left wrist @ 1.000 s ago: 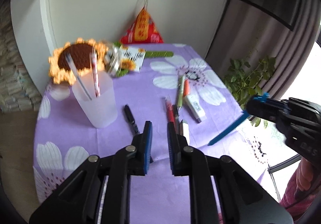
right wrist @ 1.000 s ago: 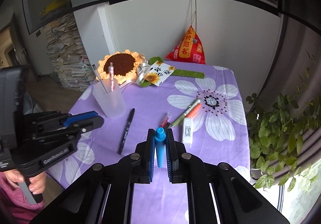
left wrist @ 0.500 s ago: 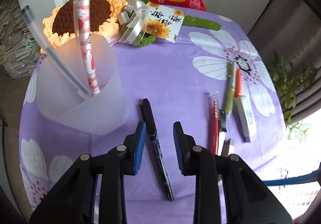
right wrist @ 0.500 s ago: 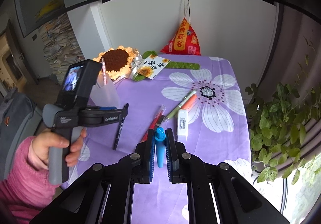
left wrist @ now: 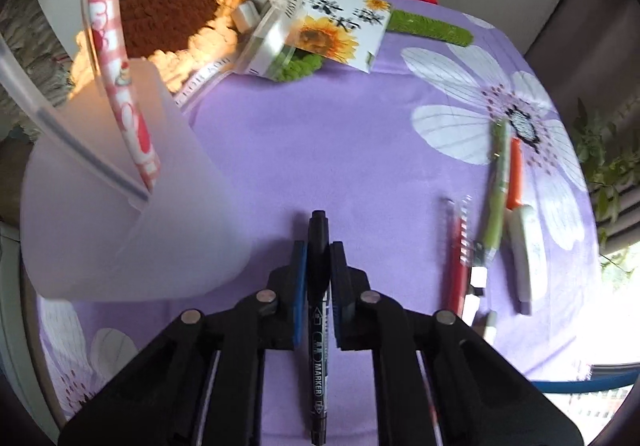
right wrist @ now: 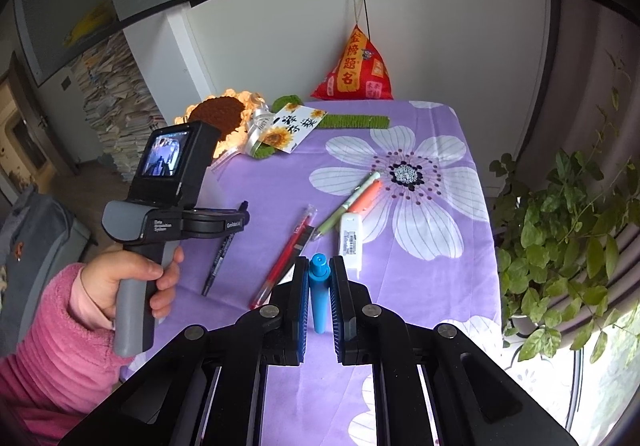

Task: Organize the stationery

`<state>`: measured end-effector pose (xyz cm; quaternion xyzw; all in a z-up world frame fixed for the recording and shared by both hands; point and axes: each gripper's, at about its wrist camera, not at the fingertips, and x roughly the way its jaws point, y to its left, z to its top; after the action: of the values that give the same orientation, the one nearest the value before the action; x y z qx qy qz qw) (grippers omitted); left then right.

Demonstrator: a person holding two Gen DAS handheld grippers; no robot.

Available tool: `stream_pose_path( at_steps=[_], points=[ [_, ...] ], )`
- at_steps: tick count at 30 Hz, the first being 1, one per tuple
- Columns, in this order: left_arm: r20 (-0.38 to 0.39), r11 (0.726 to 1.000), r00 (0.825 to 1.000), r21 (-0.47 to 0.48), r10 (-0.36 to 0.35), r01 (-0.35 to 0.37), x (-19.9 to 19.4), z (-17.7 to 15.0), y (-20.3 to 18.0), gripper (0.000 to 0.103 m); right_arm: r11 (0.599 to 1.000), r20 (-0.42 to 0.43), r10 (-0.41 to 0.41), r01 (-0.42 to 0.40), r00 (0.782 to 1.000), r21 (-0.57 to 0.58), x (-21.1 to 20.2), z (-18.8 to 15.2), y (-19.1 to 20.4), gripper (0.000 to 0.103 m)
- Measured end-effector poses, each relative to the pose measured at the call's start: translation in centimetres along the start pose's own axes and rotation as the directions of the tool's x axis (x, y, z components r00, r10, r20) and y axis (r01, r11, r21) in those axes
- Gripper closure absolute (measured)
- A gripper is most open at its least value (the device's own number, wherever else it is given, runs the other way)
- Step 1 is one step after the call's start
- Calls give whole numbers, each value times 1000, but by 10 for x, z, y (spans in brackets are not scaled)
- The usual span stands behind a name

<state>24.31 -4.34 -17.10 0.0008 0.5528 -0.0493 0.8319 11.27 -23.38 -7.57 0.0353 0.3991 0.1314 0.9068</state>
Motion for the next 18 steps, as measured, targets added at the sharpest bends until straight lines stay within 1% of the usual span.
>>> stream_pose_path(
  at_steps=[3,5,9,14,16,18],
  points=[
    [38,1000,999,10,-27,27,-19,-6,-4,94,1000,3,-1,1,1000,6,-1,0,-2,92],
    [65,998,996,15,-60,59,-34,-11,-3,94,1000,7,-1,1,1000,7,-2,0,-2,92],
    [147,995,984,30,-101,97,-74,-21,-1,94,1000,11,0,0,1000,5,-4,-1,0,92],
    [262,989,954,30,-145,142,-120,-23,10,94,1000,24,3,-3,1000,-3,-11,-2,7,92],
    [319,988,935,35,-154,151,-135,-20,14,94,1000,26,3,-3,1000,-7,-12,-2,9,92],
    [381,989,913,32,-143,142,-149,-16,19,94,1000,29,1,-1,1000,-9,-14,-2,13,92]
  ],
)
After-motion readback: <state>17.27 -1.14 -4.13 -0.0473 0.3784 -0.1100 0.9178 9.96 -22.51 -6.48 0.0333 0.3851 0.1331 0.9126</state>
